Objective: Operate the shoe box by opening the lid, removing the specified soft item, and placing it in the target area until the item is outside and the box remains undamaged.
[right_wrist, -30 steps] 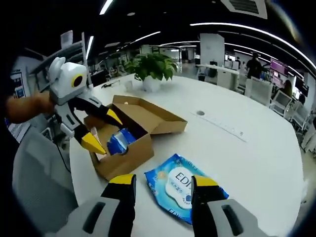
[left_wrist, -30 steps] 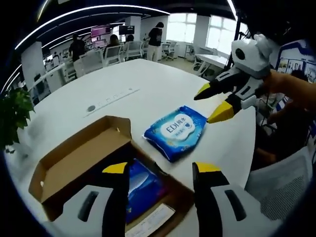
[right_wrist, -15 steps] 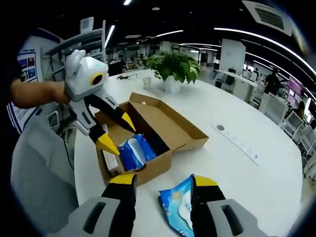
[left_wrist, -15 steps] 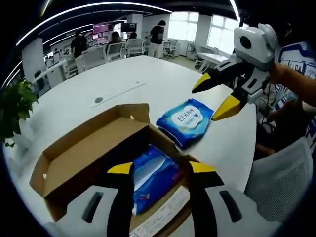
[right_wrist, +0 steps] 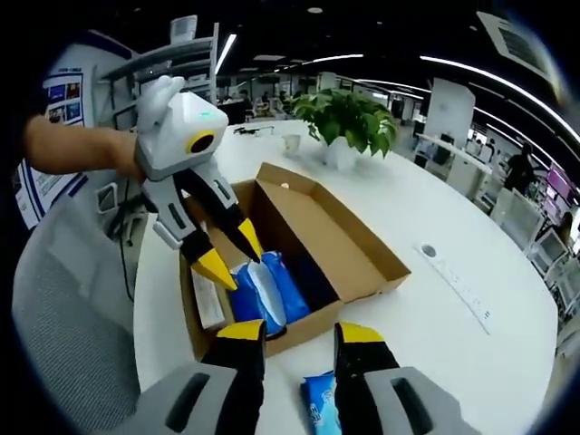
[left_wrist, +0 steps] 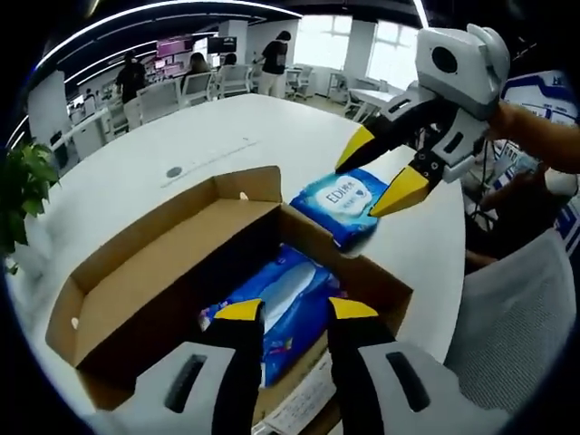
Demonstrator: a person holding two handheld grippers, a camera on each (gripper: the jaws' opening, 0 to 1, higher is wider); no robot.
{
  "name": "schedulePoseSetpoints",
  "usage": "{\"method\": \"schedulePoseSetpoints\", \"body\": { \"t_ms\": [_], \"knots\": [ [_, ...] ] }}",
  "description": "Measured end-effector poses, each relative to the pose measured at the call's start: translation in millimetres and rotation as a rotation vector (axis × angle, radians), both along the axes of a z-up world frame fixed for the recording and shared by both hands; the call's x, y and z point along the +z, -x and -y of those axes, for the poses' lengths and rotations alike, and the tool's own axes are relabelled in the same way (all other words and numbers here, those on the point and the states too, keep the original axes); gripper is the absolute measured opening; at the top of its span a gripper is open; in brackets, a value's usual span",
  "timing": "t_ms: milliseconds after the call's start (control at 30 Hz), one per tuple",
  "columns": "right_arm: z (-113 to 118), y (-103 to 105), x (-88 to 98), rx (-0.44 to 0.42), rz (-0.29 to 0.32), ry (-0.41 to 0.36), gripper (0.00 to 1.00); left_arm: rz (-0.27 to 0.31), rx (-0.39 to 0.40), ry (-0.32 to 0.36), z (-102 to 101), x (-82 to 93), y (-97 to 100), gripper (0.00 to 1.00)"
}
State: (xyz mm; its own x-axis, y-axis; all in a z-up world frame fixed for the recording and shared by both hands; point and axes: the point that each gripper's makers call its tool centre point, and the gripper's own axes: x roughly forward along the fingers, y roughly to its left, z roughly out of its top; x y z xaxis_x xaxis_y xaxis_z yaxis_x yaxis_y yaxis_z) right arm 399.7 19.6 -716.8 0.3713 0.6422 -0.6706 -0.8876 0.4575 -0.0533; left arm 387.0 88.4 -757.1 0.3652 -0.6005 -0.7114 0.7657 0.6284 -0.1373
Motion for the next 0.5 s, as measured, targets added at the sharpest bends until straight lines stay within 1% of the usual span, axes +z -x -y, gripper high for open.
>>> {"method": "schedulePoseSetpoints", "body": {
  "t_ms": [100,133,300,367,400,500],
  "knots": [
    [-9.7,-0.5,-3.5,0.022,0.002,0.009,0.23,0.004,-0.017,-0.007,0.3,-4.9,-0.7,0.23],
    [-13.6,-1.9,-4.9,0.031,0.015,0.017,0.23,0.008,-0.020,-0.006,0.3,-5.5,-1.1,0.23],
    [-28.0,-5.4,-14.7,0.057,0.031,0.042,0.19,0.009,-0.038,-0.005,0.9,-8.4,-3.2,0.22],
    [-31.5,-6.5,-21.5,0.058,0.036,0.072,0.15,0.017,-0.050,-0.014,-0.2,-10.1,-3.8,0.19],
    [-33.6,-5.9,-24.5,0.062,0.031,0.079,0.14,0.033,-0.060,-0.020,-1.1,-11.7,-5.4,0.18],
    [-40.6,-6.9,-33.2,0.060,0.023,0.093,0.13,0.031,-0.061,-0.020,-2.1,-15.0,-5.8,0.12]
  ]
}}
